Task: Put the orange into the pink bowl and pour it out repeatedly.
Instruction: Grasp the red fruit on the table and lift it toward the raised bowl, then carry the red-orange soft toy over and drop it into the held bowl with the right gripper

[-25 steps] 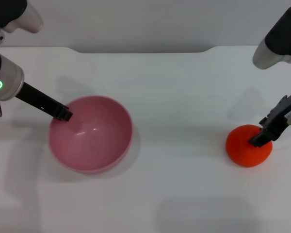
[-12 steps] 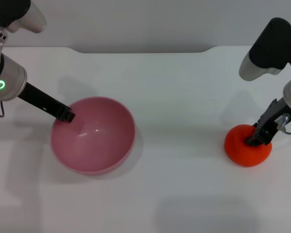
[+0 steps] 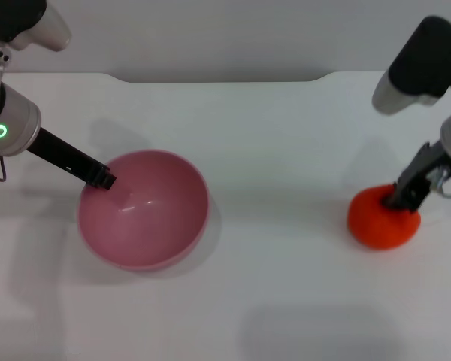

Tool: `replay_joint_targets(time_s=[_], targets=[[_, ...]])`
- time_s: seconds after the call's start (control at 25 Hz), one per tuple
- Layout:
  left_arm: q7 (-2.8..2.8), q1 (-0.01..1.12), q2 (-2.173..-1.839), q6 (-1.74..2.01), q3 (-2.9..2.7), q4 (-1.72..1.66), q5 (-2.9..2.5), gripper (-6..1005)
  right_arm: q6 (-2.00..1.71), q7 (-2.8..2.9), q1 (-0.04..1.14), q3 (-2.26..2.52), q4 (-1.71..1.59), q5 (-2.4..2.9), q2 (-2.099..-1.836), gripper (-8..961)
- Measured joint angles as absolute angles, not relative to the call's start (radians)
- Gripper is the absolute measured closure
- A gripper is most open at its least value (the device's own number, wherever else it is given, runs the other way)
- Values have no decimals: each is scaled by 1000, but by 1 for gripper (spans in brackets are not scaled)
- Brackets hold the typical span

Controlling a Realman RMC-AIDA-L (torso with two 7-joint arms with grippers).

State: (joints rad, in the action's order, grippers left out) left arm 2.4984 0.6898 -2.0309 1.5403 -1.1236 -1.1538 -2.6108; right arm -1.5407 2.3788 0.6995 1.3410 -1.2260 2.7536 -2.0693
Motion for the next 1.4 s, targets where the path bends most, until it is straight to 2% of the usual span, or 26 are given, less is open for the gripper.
replay_joint_targets(time_s=[0.04,0.24,0.64,1.4], targets=[[2499,691,-2031,1541,-1125,-1153,-2611,958,-1546,2382,699,1337,-1257,2754,-2069,780],[2498,698,-2031,1544,-1126,-1153,-2611,958,-1590,2398,706,1292,-1459,2746,-2070,807],[2498,721,-2043,1552,-1126,-1148,-2611,958,-1551,2364,707,1331,-1734,2478,-2078,803],[2502,755,-2052,1557,-1143,-1147,-2611,958,-1330,2345,729,1680,-1586,2419,-2083,795]])
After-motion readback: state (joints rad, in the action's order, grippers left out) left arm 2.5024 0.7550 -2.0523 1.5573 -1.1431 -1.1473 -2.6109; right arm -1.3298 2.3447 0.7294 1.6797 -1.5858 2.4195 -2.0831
